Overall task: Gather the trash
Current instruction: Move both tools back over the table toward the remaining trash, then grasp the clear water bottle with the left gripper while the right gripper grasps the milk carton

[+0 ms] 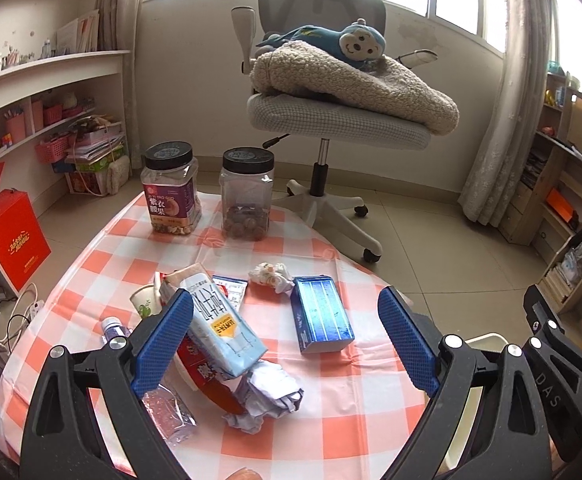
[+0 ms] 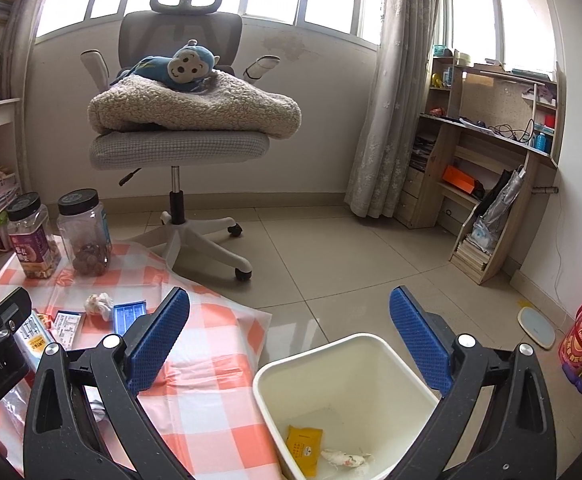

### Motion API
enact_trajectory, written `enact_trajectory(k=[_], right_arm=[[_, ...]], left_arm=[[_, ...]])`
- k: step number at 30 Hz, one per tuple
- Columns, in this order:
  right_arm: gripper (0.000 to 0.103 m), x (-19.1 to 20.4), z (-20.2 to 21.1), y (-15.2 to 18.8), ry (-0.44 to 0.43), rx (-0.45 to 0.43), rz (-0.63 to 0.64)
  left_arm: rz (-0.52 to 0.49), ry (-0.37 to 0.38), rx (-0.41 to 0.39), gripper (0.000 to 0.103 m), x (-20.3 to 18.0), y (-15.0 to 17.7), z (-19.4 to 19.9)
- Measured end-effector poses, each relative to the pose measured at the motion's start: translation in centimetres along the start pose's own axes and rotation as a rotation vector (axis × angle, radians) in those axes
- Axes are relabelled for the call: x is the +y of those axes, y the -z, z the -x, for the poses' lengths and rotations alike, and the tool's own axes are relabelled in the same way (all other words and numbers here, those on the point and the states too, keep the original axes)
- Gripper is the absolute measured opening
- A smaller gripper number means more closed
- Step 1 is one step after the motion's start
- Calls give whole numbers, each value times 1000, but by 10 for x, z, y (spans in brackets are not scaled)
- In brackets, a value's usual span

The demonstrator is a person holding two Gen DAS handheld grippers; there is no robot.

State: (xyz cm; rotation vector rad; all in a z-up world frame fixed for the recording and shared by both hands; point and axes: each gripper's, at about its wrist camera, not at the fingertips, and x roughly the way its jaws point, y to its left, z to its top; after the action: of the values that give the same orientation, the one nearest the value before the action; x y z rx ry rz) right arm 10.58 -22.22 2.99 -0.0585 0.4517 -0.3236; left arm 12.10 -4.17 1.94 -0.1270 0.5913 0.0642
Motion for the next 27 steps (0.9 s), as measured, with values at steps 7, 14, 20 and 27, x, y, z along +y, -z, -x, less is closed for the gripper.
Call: enact_trajectory(k=[7,14,20,27], right_arm=[[96,37,1,-1,-71,10,17],[96,85,-5,3,-181,60,63],[96,132,-14,13,-292,126,137],[96,170,-33,17,-423,211,212]], left_arm=[[53,-61,50,91,42,1,-7],[123,-125,109,91,89,3,-15],[239,-147,238,91,140,16,-34],[416,-153,487,91,199,46,-85]])
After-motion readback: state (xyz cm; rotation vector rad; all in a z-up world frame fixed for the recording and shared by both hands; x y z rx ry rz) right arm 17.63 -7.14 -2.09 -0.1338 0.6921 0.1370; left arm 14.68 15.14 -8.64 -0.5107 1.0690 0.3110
